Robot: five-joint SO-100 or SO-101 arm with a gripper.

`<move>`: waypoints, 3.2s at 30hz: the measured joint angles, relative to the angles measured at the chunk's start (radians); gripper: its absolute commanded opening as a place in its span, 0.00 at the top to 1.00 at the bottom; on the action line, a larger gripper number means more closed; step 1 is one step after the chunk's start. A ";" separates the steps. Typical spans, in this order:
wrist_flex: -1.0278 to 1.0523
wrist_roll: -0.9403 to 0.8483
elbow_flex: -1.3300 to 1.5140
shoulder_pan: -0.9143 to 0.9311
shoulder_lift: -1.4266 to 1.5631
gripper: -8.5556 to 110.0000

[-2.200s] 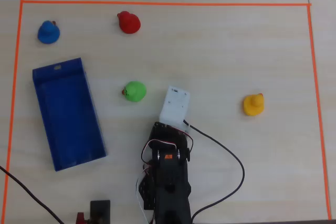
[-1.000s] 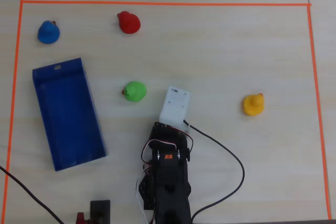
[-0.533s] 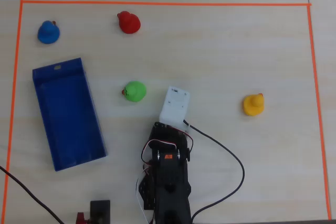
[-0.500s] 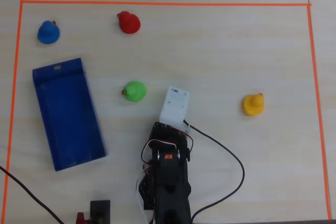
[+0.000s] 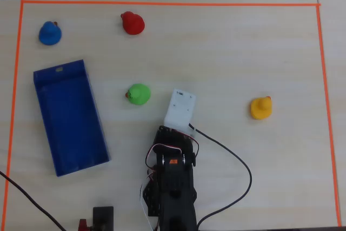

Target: Grasp blue duck and put it into box.

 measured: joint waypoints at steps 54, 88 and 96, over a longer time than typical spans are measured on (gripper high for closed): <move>-0.144 0.224 -2.474 -0.652 -2.425 0.64; -0.242 -0.172 -2.712 -0.621 -2.697 0.63; -0.445 -0.181 -2.712 -0.624 -2.724 0.64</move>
